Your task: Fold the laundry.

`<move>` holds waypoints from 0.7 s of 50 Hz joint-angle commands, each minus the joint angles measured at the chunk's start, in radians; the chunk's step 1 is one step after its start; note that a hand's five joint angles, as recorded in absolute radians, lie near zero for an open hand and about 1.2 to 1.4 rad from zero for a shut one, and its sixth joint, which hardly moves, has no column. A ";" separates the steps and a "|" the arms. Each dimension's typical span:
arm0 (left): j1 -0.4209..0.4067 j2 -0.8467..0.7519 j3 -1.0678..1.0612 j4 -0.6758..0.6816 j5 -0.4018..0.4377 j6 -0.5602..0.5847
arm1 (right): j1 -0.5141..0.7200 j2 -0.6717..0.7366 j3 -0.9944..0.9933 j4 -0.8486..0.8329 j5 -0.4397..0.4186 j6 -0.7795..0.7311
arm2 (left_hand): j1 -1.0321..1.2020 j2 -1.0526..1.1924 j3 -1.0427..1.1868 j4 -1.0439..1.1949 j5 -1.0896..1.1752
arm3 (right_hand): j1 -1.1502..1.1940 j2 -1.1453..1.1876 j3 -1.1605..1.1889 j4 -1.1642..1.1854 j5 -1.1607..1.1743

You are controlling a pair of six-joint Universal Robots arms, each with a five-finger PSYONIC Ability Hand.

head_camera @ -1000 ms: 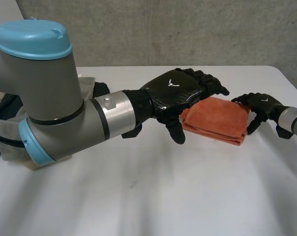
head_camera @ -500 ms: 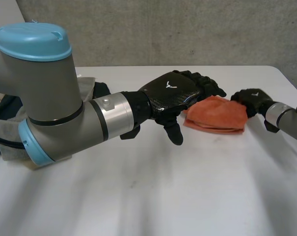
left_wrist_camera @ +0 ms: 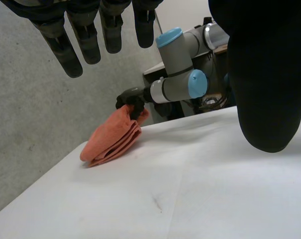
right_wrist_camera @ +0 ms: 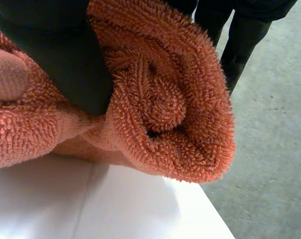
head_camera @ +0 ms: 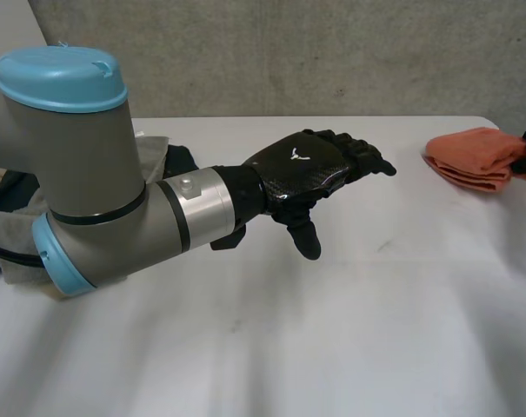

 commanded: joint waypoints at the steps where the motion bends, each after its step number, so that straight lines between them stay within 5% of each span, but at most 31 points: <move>1: -0.001 0.002 0.002 0.000 -0.001 -0.001 | -0.024 0.001 -0.005 0.001 0.058 -0.005 | -0.024 -0.034 -0.037 -0.030 -0.047 | 0.534 0.301 0.254 0.198 0.321; 4: -0.001 0.003 0.003 0.000 -0.001 -0.001 | -0.031 0.001 -0.003 0.001 0.049 -0.005 | -0.024 -0.034 -0.037 -0.030 -0.047 | 0.534 0.301 0.254 0.198 0.321; 5: -0.001 0.003 0.003 0.000 -0.001 -0.001 | -0.036 0.001 0.005 0.002 0.041 -0.007 | -0.024 -0.034 -0.037 -0.030 -0.047 | 0.315 0.081 0.034 -0.022 0.101; 7: -0.003 0.005 0.005 0.000 -0.001 -0.001 | -0.038 -0.002 0.011 0.005 0.024 -0.011 | -0.024 -0.034 -0.037 -0.030 -0.047 | -0.687 -0.921 -0.968 -1.024 -0.901; 15: -0.004 0.013 0.011 0.000 -0.001 -0.001 | -0.016 -0.201 0.242 0.041 -0.014 -0.140 | -0.024 -0.034 -0.037 -0.030 -0.047 | -0.687 -0.921 -0.968 -1.024 -0.901; 24: -0.003 0.016 0.020 0.003 -0.007 -0.003 | -0.016 -0.474 0.437 -0.037 0.203 -0.578 | -0.024 -0.034 -0.037 -0.030 -0.047 | -0.687 -0.921 -0.968 -1.024 -0.901; 27: -0.001 0.023 0.043 0.009 -0.050 -0.004 | -0.012 -0.553 0.529 -0.146 0.212 -0.596 | -0.024 -0.034 -0.037 -0.030 -0.047 | -0.687 -0.921 -0.968 -1.024 -0.901; 30: 0.005 0.045 0.078 0.032 -0.156 -0.020 | 0.036 -0.659 0.727 -0.335 0.117 -0.591 | -0.024 -0.034 -0.037 -0.030 -0.047 | -0.687 -0.921 -0.968 -1.024 -0.901; 35: 0.077 0.103 0.095 0.110 -0.360 -0.070 | 0.165 -0.922 1.108 -0.695 -0.246 -0.591 | -0.024 -0.034 -0.037 -0.030 -0.047 | -0.687 -0.921 -0.968 -1.024 -0.901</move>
